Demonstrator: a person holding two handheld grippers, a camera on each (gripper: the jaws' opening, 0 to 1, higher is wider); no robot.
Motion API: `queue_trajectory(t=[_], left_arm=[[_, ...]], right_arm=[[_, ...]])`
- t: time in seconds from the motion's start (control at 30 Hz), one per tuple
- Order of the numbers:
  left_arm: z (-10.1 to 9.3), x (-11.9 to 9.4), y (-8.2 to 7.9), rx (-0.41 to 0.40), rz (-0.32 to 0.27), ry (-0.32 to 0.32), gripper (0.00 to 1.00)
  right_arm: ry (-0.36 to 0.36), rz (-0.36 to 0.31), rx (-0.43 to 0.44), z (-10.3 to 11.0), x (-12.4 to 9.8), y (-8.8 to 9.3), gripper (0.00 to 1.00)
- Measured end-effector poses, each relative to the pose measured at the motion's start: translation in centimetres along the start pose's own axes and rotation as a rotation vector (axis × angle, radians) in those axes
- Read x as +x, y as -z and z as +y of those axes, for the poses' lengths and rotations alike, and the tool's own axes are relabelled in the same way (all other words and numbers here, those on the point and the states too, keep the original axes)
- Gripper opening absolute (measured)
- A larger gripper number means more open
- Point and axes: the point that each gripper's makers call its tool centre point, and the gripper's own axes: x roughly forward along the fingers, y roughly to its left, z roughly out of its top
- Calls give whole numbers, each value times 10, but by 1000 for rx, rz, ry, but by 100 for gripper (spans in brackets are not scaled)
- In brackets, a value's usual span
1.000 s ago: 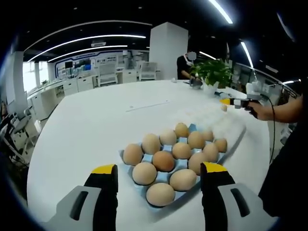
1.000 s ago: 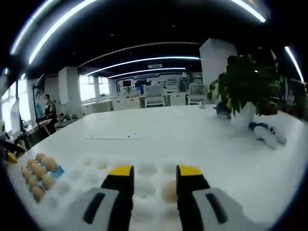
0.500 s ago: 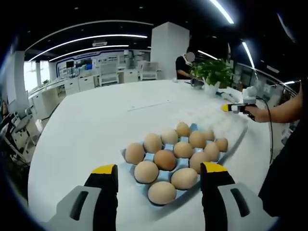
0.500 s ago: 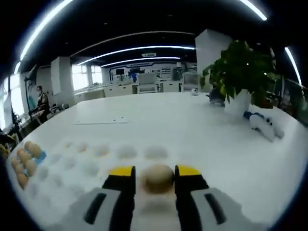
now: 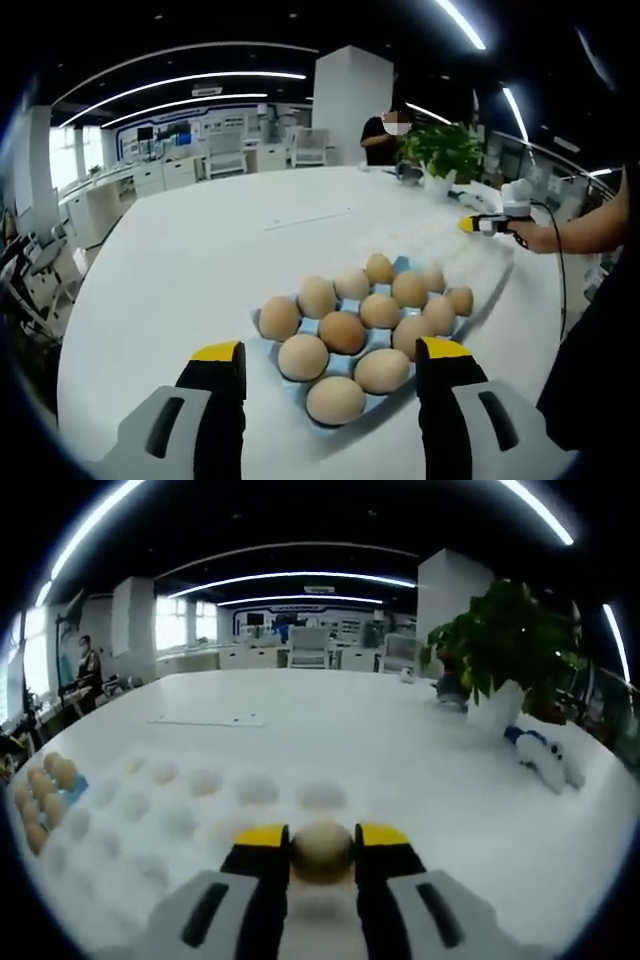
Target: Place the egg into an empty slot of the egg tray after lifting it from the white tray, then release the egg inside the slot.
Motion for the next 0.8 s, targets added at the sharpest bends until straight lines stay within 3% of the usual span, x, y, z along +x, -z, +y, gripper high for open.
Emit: queue_trajectory(t=[0.2, 0.27, 0.57, 0.8], left_arm=[[1, -1, 2, -5, 0, -6, 68], [1, -1, 2, -3, 3, -3, 68], [0, 0, 2, 0, 3, -1, 69], [0, 0, 2, 1, 5, 0, 70]], right_arm=[[15, -35, 26, -5, -12, -11, 24], [7, -47, 36, 2, -17, -16, 24], [-90, -103, 44, 48, -29, -42, 24], [-220, -141, 57, 96, -35, -61, 25]])
